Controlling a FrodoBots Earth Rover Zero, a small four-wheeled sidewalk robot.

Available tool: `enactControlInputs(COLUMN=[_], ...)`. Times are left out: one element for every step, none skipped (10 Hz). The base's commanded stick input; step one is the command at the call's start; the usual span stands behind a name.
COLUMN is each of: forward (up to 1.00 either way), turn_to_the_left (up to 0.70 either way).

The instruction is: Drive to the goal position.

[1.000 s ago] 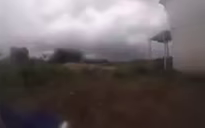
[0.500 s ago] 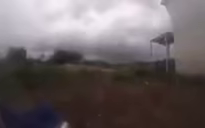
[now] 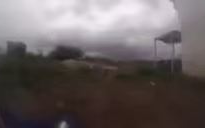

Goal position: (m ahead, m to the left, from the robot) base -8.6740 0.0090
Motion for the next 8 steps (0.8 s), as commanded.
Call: enactControlInputs(forward=[0.7,0.7,0.7,0.7,0.7,0.7,0.7,0.7], turn_to_the_left=[0.0,0.0,0.0,0.0,0.0,0.0,0.0,0.0])
